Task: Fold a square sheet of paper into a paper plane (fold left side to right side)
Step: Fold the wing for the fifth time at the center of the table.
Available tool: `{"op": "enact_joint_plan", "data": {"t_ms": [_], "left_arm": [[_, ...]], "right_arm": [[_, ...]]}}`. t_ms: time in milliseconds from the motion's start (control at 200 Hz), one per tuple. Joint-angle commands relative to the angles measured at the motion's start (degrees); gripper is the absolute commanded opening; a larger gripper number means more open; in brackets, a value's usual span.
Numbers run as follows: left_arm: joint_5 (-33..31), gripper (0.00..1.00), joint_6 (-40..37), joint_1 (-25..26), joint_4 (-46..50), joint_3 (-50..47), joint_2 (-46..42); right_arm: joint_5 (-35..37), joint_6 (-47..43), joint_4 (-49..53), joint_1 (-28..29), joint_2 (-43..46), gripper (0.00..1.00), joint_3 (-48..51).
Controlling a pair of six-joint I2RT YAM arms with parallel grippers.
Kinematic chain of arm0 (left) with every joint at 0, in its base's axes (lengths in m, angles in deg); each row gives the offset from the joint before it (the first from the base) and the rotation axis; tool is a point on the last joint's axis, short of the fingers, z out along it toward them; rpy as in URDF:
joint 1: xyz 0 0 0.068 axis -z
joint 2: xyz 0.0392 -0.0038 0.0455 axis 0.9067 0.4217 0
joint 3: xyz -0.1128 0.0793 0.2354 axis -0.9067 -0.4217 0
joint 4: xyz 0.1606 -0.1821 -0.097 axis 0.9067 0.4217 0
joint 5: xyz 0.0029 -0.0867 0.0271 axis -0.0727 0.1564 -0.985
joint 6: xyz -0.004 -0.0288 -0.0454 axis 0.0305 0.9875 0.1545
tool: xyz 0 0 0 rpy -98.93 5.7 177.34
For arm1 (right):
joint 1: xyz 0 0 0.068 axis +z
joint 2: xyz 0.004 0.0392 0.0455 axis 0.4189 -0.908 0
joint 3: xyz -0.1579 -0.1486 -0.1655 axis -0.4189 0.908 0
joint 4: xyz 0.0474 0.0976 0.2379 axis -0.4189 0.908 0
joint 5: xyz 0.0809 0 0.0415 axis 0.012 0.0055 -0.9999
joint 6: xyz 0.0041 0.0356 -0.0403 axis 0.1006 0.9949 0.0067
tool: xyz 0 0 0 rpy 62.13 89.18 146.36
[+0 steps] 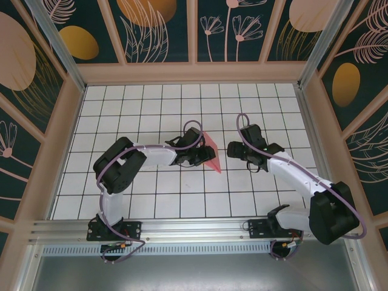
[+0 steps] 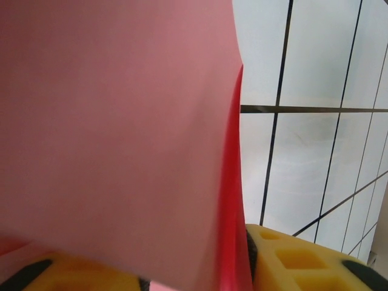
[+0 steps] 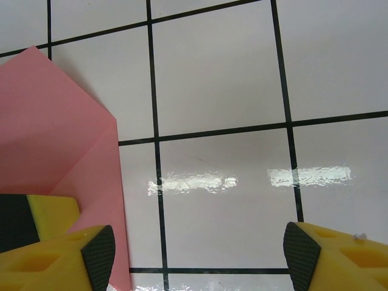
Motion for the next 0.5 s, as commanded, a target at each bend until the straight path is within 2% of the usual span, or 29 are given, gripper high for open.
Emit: {"op": "enact_joint_plan", "data": {"t_ms": [0, 110, 210, 340, 495], "left_arm": [[-0.66, 0.37, -0.1, 0.21, 1.41, 0.72, 1.33], [-1.12, 0.27, -0.23, 0.17, 0.71, -0.07, 0.51], [-1.94, 0.22, -0.69, 0.06, -0.76, -1.52, -1.44], [-1.18, 0.18, -1.29, -0.66, -5.33, -4.97, -4.35], [3.51, 0.14, -2.93, -2.31, -12.56, -10.29, -6.89]], "right_arm": [[-1.09, -0.62, -1.15, -0.49, 1.09, 0.76, 0.68], [-1.72, -0.74, -1.23, -0.77, 1.63, 0.76, 1.09], [-4.35, -1.45, -2.83, -1.69, 2.34, 0.74, 1.96], [-15.92, -2.54, -8.93, -4.19, 4.67, 0.74, 5.23], [-31.62, -1.83, -18.67, -7.6, 6.03, 0.73, 10.18]]}}
